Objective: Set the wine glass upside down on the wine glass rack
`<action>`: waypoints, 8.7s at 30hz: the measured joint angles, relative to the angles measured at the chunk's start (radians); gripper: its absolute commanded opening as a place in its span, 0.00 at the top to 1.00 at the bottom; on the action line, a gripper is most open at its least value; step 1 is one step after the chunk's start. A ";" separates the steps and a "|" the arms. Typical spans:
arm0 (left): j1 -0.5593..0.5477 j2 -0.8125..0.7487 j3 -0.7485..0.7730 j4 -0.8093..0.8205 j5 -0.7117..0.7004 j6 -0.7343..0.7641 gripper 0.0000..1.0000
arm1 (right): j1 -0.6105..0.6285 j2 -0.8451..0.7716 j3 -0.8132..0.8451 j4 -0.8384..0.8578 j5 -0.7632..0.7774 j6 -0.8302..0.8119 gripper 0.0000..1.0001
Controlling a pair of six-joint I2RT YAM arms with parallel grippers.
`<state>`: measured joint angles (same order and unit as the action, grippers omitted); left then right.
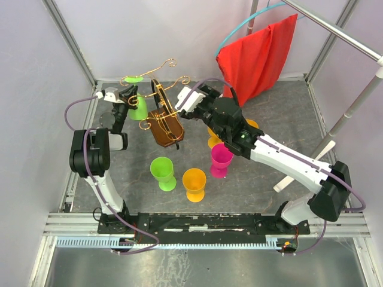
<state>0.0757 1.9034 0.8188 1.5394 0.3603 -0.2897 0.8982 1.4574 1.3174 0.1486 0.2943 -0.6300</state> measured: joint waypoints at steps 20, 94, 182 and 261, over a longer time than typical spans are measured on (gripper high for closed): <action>0.000 -0.137 -0.124 0.001 0.008 0.043 0.97 | -0.023 0.018 0.008 0.001 -0.010 0.004 0.23; 0.041 -0.099 -0.140 0.007 -0.210 0.144 0.97 | -0.037 0.049 -0.007 0.008 -0.023 0.023 0.19; 0.023 -1.088 -0.261 -0.949 -0.359 0.115 0.01 | -0.060 -0.090 0.249 -0.661 0.026 0.541 0.13; 0.020 -0.619 0.720 -1.786 -0.280 -0.505 0.01 | -0.605 -0.281 0.127 -0.803 -0.089 0.655 0.99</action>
<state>0.0959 1.2842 1.5391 -0.2466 0.0799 -0.7944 0.2935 1.1767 1.4445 -0.6548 0.2058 0.0254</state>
